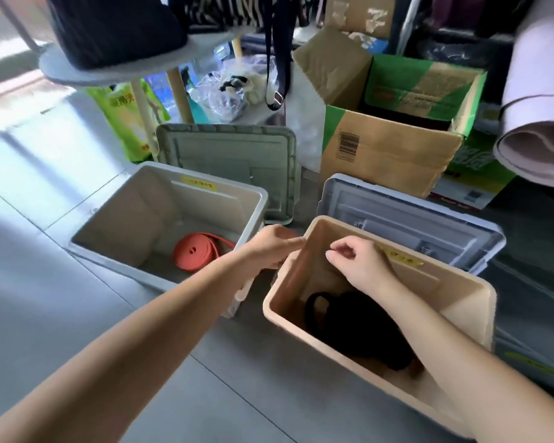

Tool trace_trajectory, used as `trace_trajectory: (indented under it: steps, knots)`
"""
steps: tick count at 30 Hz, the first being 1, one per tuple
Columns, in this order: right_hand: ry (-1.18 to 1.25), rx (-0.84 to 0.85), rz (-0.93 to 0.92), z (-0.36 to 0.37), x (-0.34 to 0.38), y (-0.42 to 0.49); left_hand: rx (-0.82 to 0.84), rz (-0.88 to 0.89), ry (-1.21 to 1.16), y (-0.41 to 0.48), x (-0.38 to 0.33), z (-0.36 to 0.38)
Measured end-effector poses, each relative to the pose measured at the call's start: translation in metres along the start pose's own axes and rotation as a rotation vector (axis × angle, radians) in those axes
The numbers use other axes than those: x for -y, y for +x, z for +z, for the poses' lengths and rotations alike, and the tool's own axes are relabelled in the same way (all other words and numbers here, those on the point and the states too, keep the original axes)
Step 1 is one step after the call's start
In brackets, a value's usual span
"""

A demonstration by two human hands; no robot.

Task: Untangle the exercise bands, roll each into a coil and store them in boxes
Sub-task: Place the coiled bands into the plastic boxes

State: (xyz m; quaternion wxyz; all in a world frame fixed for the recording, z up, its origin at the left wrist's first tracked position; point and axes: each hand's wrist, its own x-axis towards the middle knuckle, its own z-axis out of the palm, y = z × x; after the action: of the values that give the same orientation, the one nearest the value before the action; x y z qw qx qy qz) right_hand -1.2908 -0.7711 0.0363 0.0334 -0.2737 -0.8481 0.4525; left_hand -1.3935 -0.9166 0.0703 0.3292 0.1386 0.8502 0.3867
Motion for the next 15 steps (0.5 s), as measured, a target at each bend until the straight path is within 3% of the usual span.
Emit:
trace_trajectory:
  steps: [5, 9, 11, 15]
  knots:
    - [0.011, 0.035, 0.058, 0.022, 0.014, -0.018, 0.036, 0.124, 0.152, 0.016, -0.006, -0.006]
    - [0.01, 0.022, 0.181, 0.017, -0.007, -0.044, 0.297, 0.305, 0.4, 0.032, -0.017, 0.039]
    - [0.018, -0.031, 0.246, 0.005, -0.023, -0.059, 0.352, 0.354, 0.568, 0.034, -0.023, 0.059]
    - [0.042, -0.071, 0.364, -0.02, -0.046, -0.074, 0.387, 0.344, 0.531, 0.04, -0.037, 0.079]
